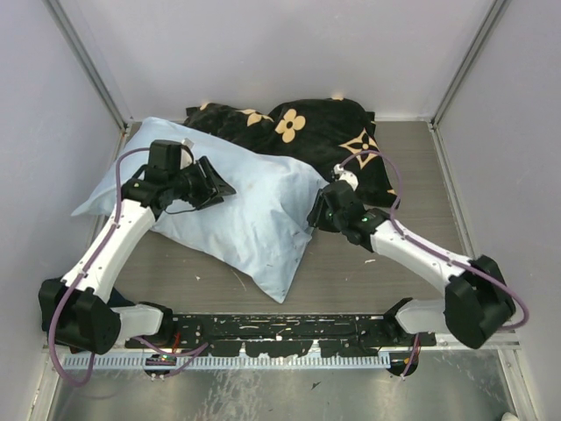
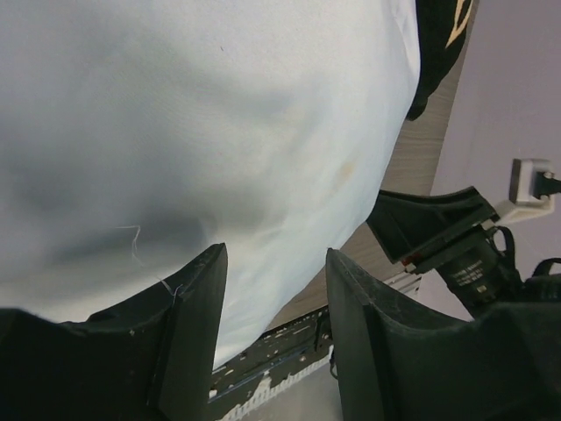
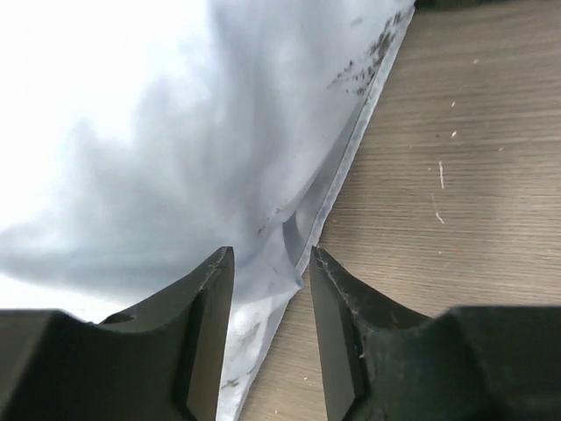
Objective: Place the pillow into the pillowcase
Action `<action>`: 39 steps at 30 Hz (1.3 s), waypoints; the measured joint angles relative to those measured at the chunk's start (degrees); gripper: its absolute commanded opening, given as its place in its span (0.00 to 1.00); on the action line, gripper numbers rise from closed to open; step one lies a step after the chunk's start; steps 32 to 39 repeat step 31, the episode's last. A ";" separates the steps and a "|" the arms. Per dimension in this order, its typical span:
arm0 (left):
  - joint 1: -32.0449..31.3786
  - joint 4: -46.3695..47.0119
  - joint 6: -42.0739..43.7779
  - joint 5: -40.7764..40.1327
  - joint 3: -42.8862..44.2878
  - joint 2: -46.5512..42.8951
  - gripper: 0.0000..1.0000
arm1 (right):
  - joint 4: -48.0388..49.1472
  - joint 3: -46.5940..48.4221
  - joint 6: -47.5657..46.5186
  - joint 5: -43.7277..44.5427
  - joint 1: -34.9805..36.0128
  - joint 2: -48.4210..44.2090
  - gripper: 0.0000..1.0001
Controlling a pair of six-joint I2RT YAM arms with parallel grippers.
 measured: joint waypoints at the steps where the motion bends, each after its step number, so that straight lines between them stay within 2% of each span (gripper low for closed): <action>1: 0.00 0.02 0.20 -0.02 0.00 -0.46 0.58 | -0.79 0.20 -0.39 0.42 0.00 -1.88 0.53; 6: 0.00 -0.15 1.99 -0.90 0.00 -2.86 0.72 | -3.93 0.68 -2.43 0.87 -0.04 -9.03 0.69; 7: 0.00 -0.33 2.60 -1.18 0.00 -3.37 0.73 | -4.37 0.66 -2.80 0.72 -0.04 -10.14 0.75; 9: 0.00 -0.50 3.54 -1.57 0.00 -4.13 0.77 | -4.85 0.68 -3.58 0.39 -0.04 -11.80 0.93; 10: 0.00 -0.50 4.13 -1.81 0.00 -4.55 0.80 | -5.11 0.68 -4.17 0.24 -0.04 -12.76 0.98; 11: 0.00 -0.52 4.50 -1.97 0.00 -4.85 0.82 | -5.27 0.68 -4.37 0.07 -0.04 -13.42 1.00; 14: 0.00 -0.55 5.51 -2.34 0.00 -5.60 0.86 | -5.57 0.68 -5.66 -0.57 -0.04 -15.58 1.00; 16: 0.00 -0.59 5.92 -2.43 0.00 -5.86 0.99 | -5.60 0.70 -6.19 -1.20 -0.04 -16.83 1.00; 29: 0.00 -1.70 7.30 -3.87 0.00 -6.58 0.98 | -6.69 6.01 -7.82 -2.86 -0.04 -17.64 1.00; 39: 0.00 -1.70 7.39 -4.02 0.00 -6.95 0.98 | -6.64 6.40 -8.02 -2.64 -0.04 -17.64 1.00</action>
